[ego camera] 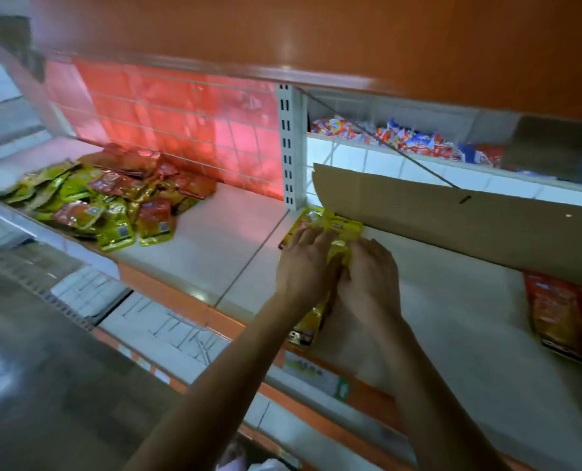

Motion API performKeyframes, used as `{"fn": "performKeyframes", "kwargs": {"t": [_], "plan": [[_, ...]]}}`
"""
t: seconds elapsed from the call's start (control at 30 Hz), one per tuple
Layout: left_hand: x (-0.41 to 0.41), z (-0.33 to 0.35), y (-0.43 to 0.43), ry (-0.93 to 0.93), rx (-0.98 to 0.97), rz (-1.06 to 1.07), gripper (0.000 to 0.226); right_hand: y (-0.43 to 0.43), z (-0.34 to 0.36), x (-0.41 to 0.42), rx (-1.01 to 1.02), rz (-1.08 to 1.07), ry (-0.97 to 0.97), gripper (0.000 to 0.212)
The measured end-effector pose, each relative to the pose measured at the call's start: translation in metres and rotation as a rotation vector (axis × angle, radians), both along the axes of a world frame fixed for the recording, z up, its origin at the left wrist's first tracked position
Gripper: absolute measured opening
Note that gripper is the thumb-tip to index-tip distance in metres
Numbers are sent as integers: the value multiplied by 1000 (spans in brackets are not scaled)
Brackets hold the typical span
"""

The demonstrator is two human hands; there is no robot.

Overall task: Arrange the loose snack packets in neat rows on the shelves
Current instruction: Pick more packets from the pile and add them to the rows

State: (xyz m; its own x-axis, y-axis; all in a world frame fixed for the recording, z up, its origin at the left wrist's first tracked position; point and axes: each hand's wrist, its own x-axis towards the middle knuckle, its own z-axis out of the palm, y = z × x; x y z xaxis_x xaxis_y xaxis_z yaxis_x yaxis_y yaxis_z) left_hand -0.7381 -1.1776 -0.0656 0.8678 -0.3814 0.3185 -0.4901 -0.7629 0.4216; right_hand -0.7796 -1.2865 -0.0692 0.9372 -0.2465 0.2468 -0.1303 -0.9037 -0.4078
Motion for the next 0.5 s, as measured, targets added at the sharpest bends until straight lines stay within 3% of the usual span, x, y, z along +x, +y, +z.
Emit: {"fn": "performKeyframes", "kwargs": {"t": [0.3,0.5], "plan": [[92,-4,140,21,78,186,48,135,-5,97,-38,110,-1,47],[136,-17,210,109,173,399,60,208,-16,152,59,77,33,44]]}}
